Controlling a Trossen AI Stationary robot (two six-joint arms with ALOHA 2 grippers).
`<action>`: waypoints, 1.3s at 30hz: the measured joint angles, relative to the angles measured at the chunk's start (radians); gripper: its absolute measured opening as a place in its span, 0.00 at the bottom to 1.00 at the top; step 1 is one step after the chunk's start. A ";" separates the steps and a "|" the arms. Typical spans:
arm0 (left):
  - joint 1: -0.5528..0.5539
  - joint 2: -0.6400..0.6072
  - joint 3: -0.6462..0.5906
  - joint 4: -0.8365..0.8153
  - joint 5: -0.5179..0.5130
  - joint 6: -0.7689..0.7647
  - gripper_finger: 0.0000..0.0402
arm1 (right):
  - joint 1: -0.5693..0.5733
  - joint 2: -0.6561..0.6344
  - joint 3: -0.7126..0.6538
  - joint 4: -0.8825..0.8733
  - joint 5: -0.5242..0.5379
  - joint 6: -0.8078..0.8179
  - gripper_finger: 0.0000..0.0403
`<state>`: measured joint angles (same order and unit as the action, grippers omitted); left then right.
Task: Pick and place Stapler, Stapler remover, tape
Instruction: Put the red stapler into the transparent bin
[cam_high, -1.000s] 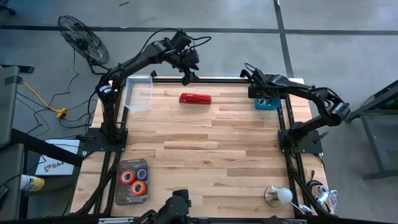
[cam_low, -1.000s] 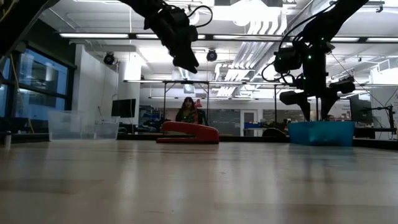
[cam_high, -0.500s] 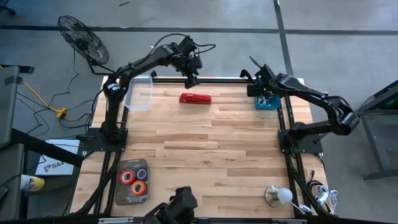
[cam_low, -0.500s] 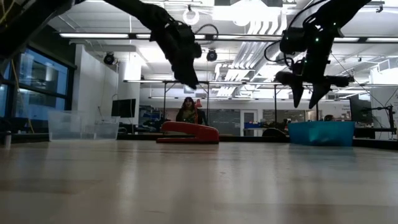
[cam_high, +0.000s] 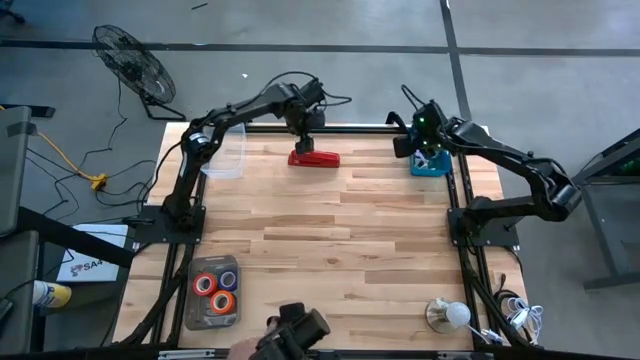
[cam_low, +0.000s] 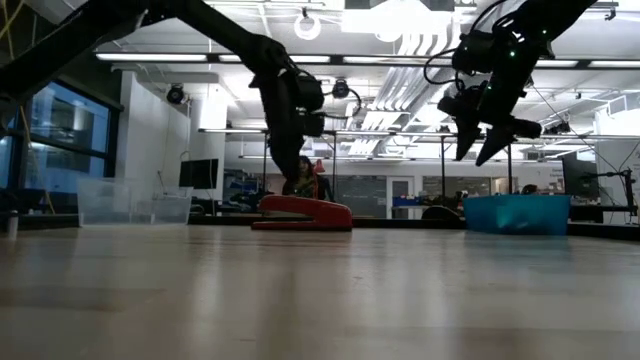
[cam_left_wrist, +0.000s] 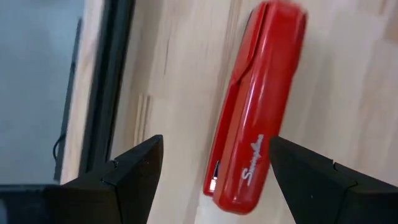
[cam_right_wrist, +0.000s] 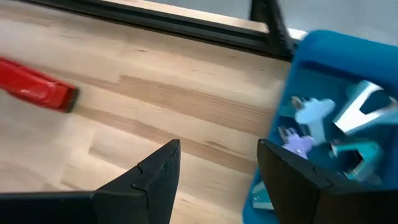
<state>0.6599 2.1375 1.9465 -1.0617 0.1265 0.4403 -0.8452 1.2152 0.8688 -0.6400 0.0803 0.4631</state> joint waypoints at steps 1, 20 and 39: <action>-0.008 0.010 0.000 -0.004 -0.013 0.005 0.71 | 0.000 0.000 0.000 0.007 -0.015 -0.014 0.51; -0.153 0.055 0.000 -0.026 -0.225 0.113 0.71 | 0.000 0.000 0.000 0.032 -0.121 -0.153 0.51; -0.090 0.129 0.000 -0.052 -0.096 0.130 0.71 | -0.001 0.000 0.001 0.070 -0.151 -0.203 0.51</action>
<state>0.5694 2.2665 1.9468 -1.1138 0.0301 0.5698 -0.8459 1.2156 0.8696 -0.5703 -0.0706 0.2604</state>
